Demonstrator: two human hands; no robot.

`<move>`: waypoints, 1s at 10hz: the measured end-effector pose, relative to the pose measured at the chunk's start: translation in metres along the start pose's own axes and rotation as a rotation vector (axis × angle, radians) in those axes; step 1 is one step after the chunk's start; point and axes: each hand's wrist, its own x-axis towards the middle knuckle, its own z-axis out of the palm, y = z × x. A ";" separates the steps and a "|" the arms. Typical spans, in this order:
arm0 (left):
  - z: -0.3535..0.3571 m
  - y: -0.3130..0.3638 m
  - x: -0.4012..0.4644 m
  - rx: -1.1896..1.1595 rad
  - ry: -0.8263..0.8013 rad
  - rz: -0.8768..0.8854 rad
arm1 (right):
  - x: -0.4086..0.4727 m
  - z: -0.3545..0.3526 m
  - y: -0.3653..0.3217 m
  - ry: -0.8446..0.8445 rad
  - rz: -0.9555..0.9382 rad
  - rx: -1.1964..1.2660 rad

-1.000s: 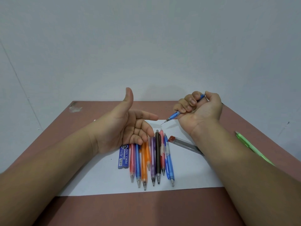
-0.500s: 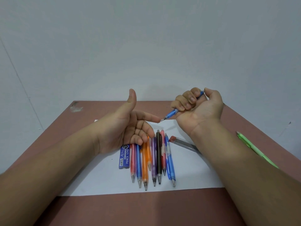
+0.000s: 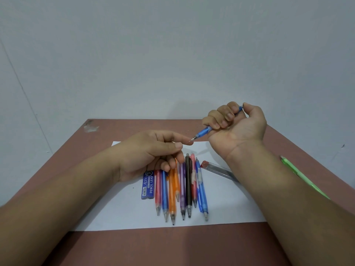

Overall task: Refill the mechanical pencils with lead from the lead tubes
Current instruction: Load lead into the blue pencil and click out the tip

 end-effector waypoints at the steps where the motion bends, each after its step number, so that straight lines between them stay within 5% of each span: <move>1: 0.000 0.000 0.001 0.013 0.006 0.002 | 0.000 0.000 0.000 0.006 0.002 0.000; 10: 0.005 -0.001 0.002 0.066 0.030 0.028 | -0.008 0.005 0.008 -0.024 0.031 0.020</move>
